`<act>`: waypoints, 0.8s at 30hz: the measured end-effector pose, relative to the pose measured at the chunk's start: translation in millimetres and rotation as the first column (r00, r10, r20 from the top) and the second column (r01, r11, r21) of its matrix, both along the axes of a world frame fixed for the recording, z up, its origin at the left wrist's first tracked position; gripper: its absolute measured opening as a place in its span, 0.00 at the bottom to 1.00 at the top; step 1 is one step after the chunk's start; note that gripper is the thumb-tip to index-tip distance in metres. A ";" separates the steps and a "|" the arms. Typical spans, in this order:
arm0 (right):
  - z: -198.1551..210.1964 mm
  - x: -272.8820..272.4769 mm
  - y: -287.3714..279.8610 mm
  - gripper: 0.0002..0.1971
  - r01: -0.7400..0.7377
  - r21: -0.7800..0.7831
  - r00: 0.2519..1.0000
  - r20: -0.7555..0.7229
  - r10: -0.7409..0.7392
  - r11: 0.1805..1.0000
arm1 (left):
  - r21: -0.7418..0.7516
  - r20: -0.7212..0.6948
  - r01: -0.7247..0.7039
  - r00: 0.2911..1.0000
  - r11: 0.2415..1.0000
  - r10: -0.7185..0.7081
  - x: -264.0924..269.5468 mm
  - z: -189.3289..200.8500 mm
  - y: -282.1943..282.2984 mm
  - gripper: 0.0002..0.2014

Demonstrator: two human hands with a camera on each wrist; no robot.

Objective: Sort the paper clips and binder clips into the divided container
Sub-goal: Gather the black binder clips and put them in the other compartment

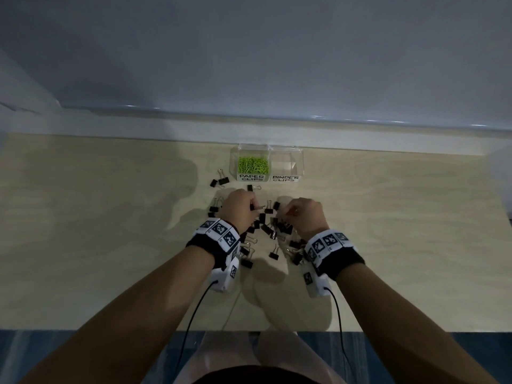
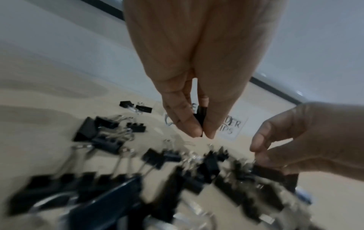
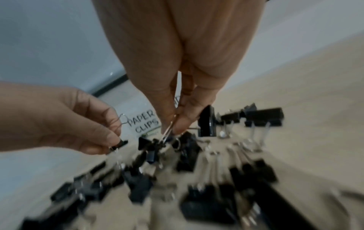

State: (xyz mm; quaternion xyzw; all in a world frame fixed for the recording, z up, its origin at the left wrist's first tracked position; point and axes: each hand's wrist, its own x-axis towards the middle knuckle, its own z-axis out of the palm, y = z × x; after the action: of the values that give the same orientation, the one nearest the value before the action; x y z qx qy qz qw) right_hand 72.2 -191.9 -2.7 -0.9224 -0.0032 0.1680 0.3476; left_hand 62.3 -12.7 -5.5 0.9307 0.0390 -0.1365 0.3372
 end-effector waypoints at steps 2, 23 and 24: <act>12.7 7.0 -2.4 0.07 0.106 0.113 0.994 0.023 -0.109 0.988 | -0.132 0.015 -0.045 0.999 0.990 0.047 6.9 14.6 -8.7 0.03; 22.5 92.3 1.4 0.10 0.412 0.371 0.895 0.006 -0.446 0.832 | -0.262 0.079 -0.270 0.951 0.927 0.299 64.2 41.3 -12.0 0.10; 24.6 84.8 -5.7 0.09 0.378 0.329 0.908 0.051 -0.416 0.865 | -0.240 0.120 -0.278 0.942 0.930 0.312 61.0 39.3 2.5 0.08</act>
State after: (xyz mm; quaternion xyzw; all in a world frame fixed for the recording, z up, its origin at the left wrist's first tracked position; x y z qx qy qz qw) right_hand 156.9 -197.6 21.9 -0.8449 0.1393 0.0343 0.5153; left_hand 123.3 -10.2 33.8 0.8790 0.1370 -0.0145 0.4564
